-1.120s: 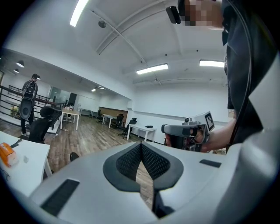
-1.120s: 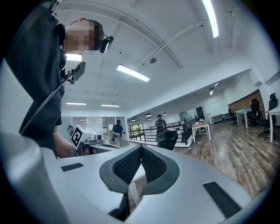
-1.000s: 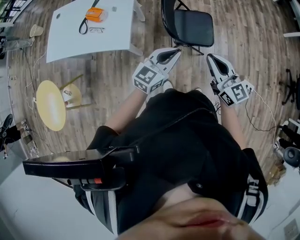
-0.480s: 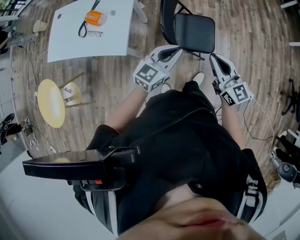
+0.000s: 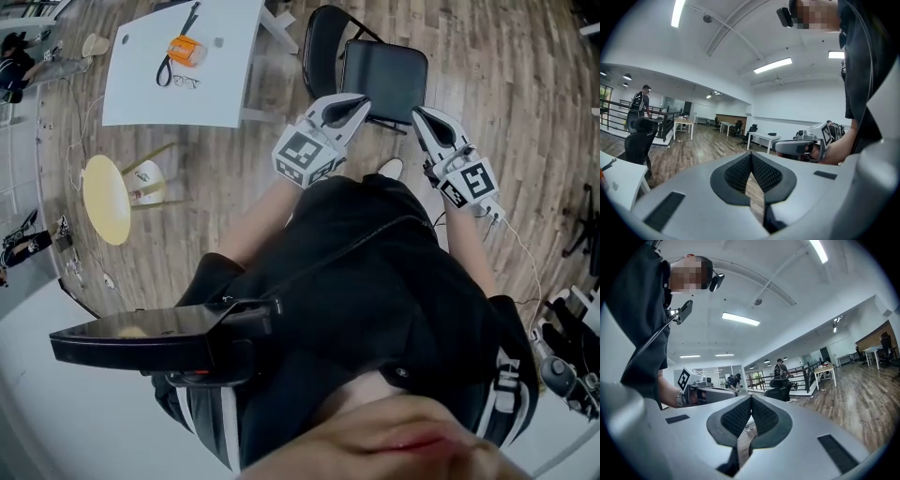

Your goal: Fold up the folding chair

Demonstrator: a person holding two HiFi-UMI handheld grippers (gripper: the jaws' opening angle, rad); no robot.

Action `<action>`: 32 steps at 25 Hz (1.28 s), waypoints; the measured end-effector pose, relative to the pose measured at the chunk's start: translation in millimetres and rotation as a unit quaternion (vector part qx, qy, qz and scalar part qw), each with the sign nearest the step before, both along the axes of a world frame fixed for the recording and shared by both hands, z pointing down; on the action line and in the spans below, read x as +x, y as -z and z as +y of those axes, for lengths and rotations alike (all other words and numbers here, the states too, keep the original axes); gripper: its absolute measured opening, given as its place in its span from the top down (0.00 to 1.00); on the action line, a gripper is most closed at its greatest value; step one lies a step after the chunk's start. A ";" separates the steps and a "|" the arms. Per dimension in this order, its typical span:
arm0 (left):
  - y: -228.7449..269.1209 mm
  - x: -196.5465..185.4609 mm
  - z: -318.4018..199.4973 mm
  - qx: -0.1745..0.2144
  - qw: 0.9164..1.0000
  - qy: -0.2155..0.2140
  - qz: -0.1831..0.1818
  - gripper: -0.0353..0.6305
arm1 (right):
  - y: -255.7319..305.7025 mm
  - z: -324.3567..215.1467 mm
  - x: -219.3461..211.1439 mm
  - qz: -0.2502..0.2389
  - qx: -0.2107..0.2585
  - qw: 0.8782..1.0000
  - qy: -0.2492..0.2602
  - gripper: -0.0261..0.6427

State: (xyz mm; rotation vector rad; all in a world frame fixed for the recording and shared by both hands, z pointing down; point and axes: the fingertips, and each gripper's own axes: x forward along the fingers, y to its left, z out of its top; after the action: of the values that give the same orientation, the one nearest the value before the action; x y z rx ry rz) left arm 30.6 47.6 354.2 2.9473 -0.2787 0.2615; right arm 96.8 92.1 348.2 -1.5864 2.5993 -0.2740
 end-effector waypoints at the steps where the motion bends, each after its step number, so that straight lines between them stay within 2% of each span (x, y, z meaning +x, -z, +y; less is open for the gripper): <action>1: -0.7 7.0 -2.9 0.000 1.000 0.004 -0.003 0.94 | -2.0 -3.7 6.2 0.000 -0.002 1.000 0.006 0.95; 9: -16.3 30.1 -33.0 -0.007 0.999 0.034 -0.023 0.94 | -26.0 -33.5 32.6 -0.016 -0.023 0.999 0.023 0.95; 17: -39.1 21.1 -83.7 -0.025 0.999 0.008 -0.033 0.94 | -49.8 -78.0 20.7 -0.030 -0.051 0.998 -0.004 0.95; 23: -72.5 2.6 -132.9 -0.055 0.997 0.005 -0.055 0.94 | -87.9 -110.9 21.7 -0.040 -0.093 0.994 -0.043 0.95; 28: -108.5 -12.4 -175.2 -0.081 0.992 0.031 -0.089 0.94 | -132.4 -133.0 40.2 -0.044 -0.123 0.989 -0.065 0.95; 32: -155.2 -21.1 -208.8 -0.119 0.980 0.061 -0.148 0.94 | -188.0 -142.7 67.8 -0.073 -0.164 0.982 -0.064 0.94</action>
State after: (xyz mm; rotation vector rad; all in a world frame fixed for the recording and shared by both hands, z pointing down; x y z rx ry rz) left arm 9.5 -161.2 509.4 2.6384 -0.4327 0.6671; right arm 164.6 -50.6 536.2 -1.7443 2.4220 -0.8108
